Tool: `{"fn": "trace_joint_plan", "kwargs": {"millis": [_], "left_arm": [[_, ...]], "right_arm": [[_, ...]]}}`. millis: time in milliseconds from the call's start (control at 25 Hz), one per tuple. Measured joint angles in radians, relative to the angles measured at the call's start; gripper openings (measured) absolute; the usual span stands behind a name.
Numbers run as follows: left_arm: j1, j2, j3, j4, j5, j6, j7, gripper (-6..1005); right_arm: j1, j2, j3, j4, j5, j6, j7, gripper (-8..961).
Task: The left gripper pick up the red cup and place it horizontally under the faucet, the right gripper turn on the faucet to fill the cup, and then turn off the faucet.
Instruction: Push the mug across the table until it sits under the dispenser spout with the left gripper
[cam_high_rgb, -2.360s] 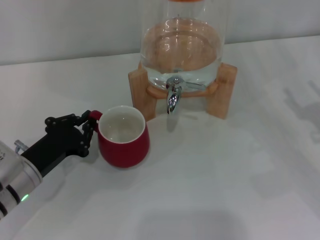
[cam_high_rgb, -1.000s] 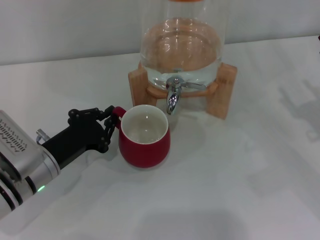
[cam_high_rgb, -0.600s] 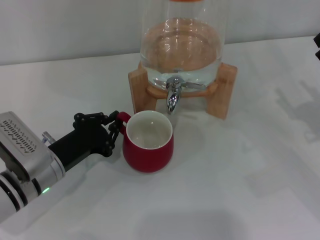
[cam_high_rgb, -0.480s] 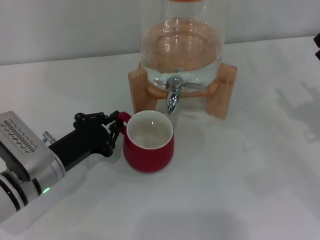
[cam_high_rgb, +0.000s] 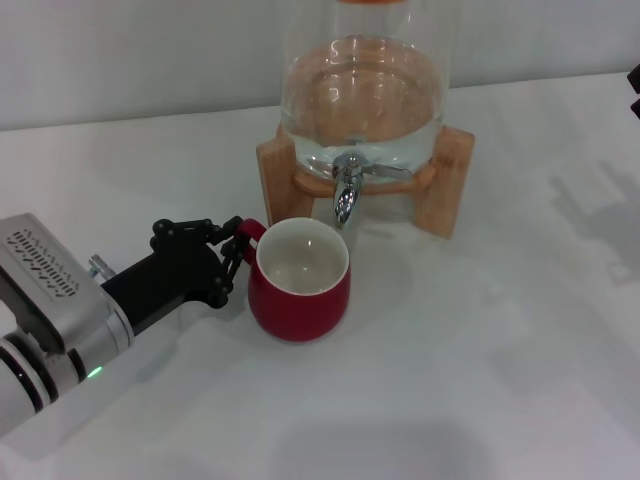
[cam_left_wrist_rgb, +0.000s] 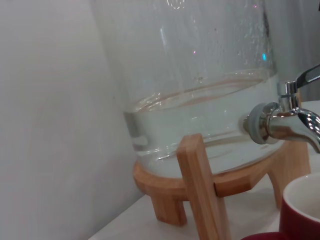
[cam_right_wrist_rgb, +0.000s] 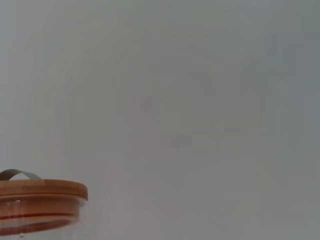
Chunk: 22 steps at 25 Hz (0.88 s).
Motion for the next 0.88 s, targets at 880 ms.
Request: {"fn": "trace_joint_plan", "kwargs": {"millis": [880], "left_arm": [[-0.009,-0.005,0.0,-0.004,0.026,0.057,-0.002,92]], "right_arm": [[0.0,0.0,-0.014,0.0,0.0,-0.009,-0.003,793]]}}
